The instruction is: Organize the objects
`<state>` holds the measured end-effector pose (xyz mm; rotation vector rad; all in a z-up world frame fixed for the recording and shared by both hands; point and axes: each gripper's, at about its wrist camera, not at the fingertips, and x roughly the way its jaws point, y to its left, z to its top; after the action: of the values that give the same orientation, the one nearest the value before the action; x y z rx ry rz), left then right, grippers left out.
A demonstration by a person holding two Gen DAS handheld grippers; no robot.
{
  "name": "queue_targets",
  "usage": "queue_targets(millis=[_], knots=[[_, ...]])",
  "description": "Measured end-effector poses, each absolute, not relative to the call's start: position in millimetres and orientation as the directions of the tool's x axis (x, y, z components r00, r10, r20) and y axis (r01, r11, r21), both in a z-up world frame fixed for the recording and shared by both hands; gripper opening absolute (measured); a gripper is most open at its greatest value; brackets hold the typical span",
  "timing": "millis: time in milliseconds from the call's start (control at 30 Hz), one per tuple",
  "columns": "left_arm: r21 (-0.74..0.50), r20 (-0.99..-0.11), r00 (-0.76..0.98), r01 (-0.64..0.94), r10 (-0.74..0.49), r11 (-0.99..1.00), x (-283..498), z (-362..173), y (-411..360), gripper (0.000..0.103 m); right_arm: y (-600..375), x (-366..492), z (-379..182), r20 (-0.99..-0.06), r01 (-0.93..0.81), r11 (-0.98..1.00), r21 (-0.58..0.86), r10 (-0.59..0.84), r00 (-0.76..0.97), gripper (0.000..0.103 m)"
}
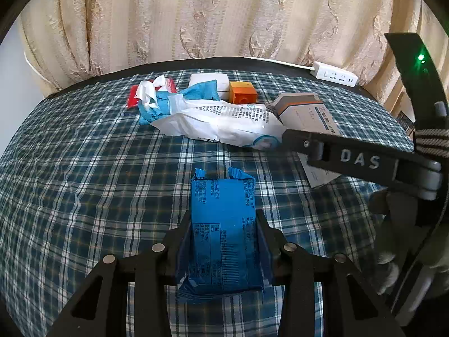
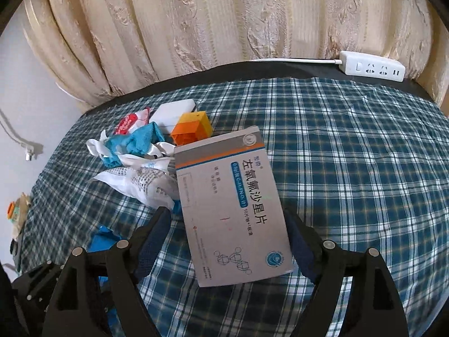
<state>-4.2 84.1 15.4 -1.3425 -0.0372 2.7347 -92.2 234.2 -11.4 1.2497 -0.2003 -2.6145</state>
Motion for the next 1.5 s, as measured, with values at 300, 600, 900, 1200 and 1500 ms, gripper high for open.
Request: queue_targets(millis=[300,600,900,1200,1500], knots=[[-0.064,-0.787,-0.609,-0.076,0.097,-0.995,-3.6,15.8,84.0,0.044,231.1,-87.5,-12.5,-0.748,0.123,-0.982,0.147,-0.191,-0.635,0.065],[-0.064,-0.786,-0.611,-0.077,0.098,-0.995,-3.4,16.1,84.0,0.044,227.3,-72.2,-1.4,-0.718,0.094,-0.992,0.082,-0.125,-0.684,0.064],[-0.066,-0.779,-0.618,-0.089,0.107,-0.994,-0.8,20.3,87.2,0.044,234.0,-50.8,6.8,-0.705,0.031,-0.998,0.058,-0.063,-0.707,0.064],[-0.063,-0.775,-0.622,-0.1,0.111,-0.993,2.2,20.2,90.9,0.044,244.2,-25.3,15.9,-0.688,-0.016,-0.999,0.038,-0.014,-0.726,0.064],[-0.071,-0.768,-0.625,-0.129,0.137,-0.989,7.0,22.3,97.1,0.044,259.7,5.3,25.5,-0.669,-0.053,-0.996,0.068,-0.006,-0.743,0.064]])
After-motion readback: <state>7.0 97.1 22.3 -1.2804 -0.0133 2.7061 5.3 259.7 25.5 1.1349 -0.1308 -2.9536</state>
